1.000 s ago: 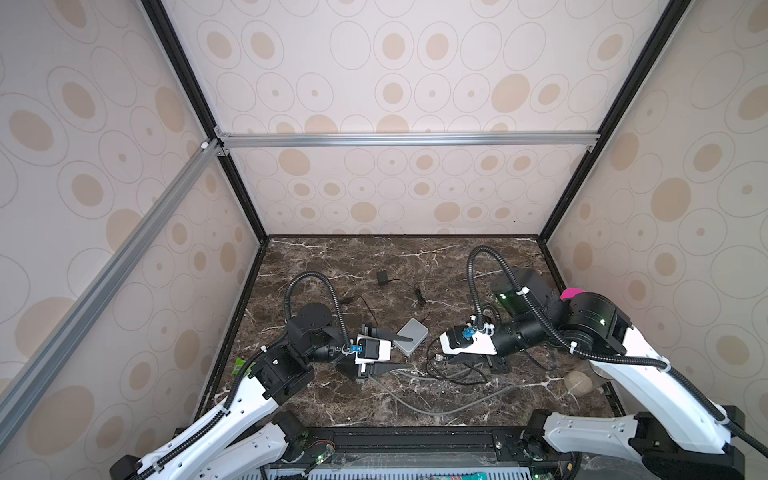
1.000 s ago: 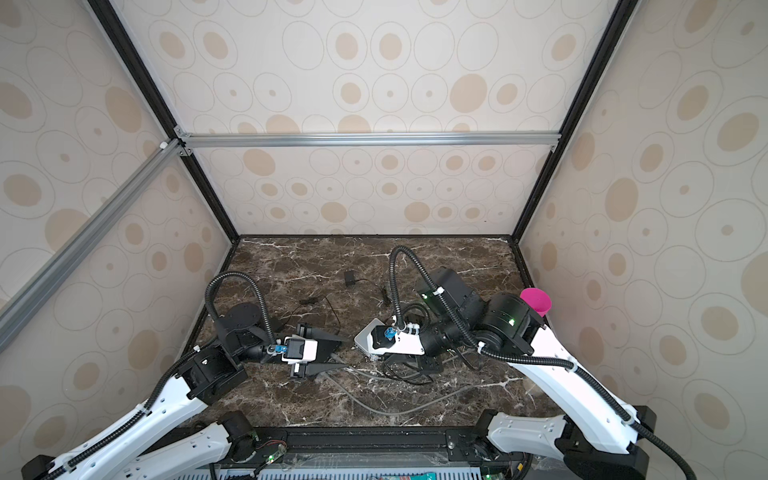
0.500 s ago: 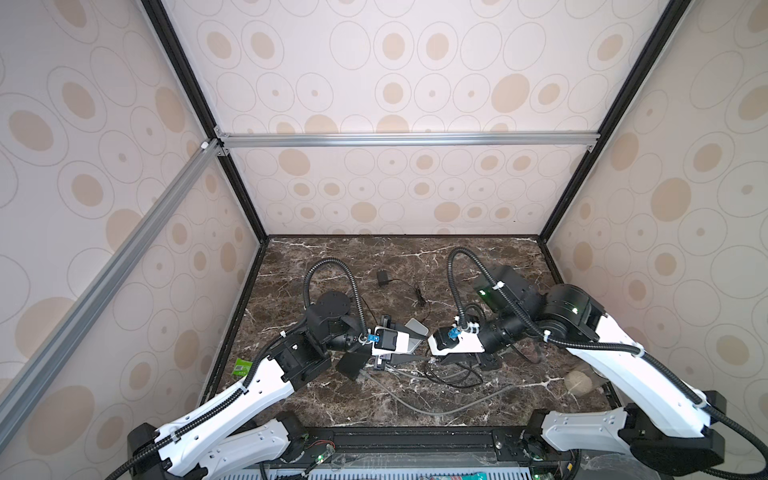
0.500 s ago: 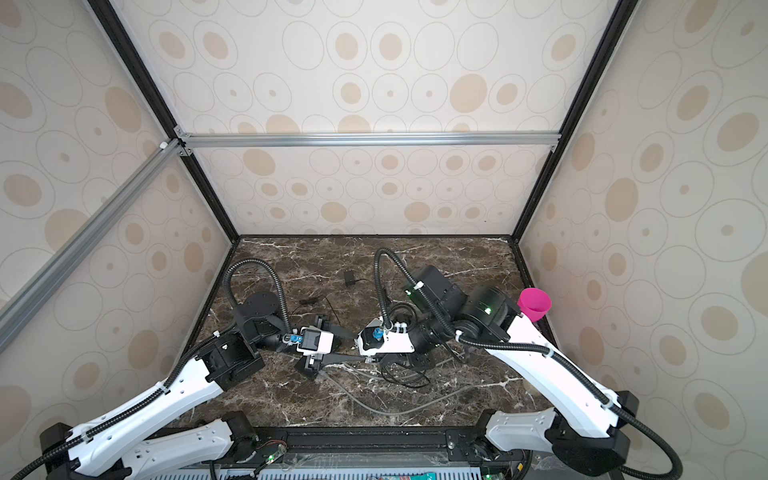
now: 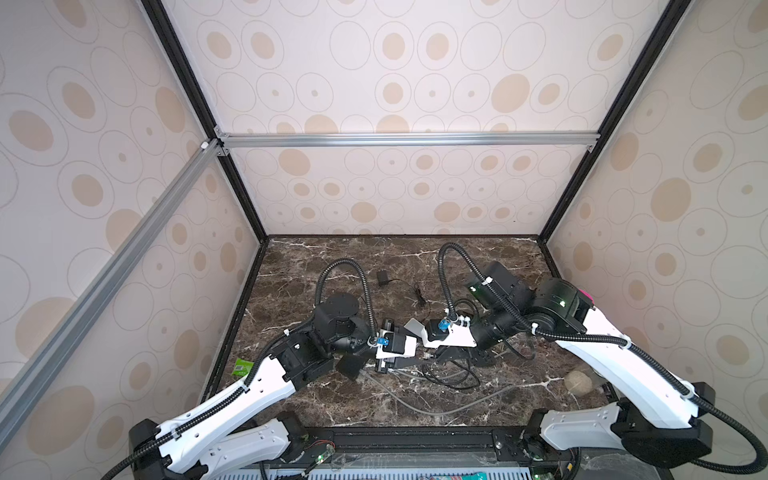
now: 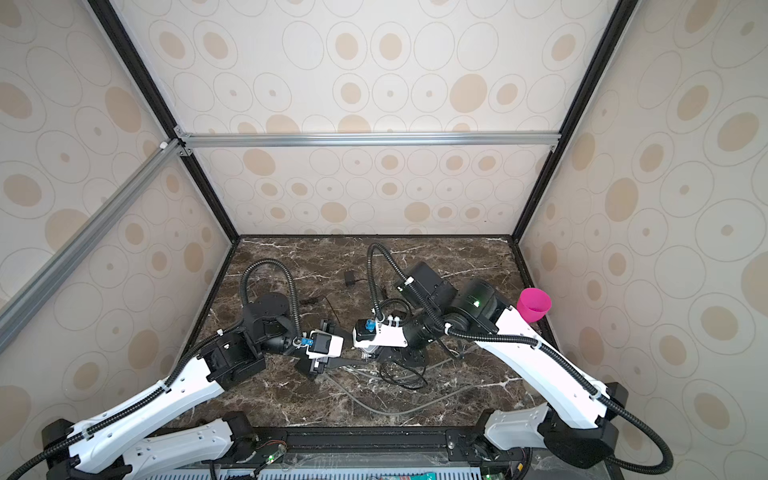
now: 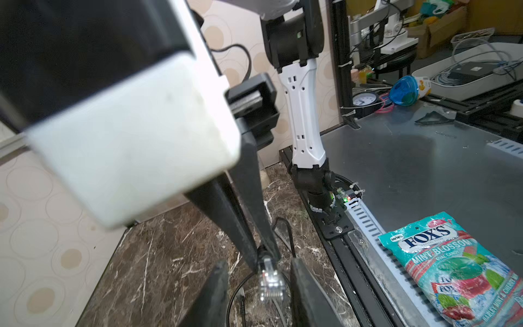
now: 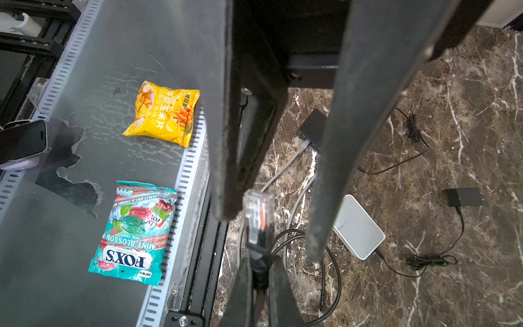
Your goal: Insert the plug into the switch port
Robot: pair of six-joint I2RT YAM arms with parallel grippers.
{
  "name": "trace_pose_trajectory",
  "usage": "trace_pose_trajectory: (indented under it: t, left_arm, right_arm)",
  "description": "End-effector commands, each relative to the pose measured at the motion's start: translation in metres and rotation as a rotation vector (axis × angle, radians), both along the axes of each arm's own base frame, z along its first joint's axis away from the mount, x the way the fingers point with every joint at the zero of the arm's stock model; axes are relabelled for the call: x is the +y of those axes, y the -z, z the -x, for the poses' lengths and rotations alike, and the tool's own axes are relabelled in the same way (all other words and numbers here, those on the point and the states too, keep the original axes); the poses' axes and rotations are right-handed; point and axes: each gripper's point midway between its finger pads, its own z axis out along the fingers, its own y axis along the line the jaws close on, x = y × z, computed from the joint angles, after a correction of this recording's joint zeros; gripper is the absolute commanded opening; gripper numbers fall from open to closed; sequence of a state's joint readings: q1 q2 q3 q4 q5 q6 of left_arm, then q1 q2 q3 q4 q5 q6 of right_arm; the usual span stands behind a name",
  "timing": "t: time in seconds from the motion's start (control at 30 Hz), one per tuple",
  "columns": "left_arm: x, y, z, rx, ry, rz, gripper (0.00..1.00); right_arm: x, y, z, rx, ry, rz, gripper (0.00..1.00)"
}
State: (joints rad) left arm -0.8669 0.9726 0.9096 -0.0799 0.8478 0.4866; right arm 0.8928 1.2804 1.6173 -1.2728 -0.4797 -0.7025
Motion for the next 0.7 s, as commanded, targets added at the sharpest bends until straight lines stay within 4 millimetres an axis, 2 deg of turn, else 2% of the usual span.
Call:
trace_pose_trajectory:
  t: [0.0, 0.1, 0.3, 0.4, 0.5, 0.6, 0.67]
  left_arm:
    - [-0.002, -0.007, -0.005, -0.044, -0.034, 0.003, 0.27]
    - [-0.002, -0.008, -0.007, -0.050, -0.042, 0.004, 0.18]
    - [-0.001, -0.008, -0.005, -0.051, -0.036, -0.007, 0.08]
    - [-0.001, -0.009, -0.005, -0.052, -0.039, -0.006, 0.00]
    - [-0.001, -0.015, -0.012, -0.030, -0.080, 0.002, 0.00]
    - [-0.002, -0.022, -0.023, 0.011, -0.146, 0.021, 0.00]
    - [-0.002, -0.027, -0.029, 0.041, -0.183, 0.039, 0.00]
  right_arm:
    - [-0.008, -0.004, 0.010, 0.009, -0.010, 0.001, 0.00]
    - [-0.008, -0.004, 0.010, 0.016, -0.010, 0.002, 0.00]
    - [-0.005, -0.008, 0.008, 0.016, 0.003, -0.007, 0.02]
    - [-0.004, -0.009, 0.001, -0.008, 0.038, -0.017, 0.29]
    - [-0.007, -0.011, -0.009, -0.095, 0.089, -0.062, 0.45]
    - [-0.011, -0.016, -0.015, -0.193, 0.129, -0.149, 0.55]
    - [-0.015, -0.018, -0.018, -0.230, 0.163, -0.187, 0.57]
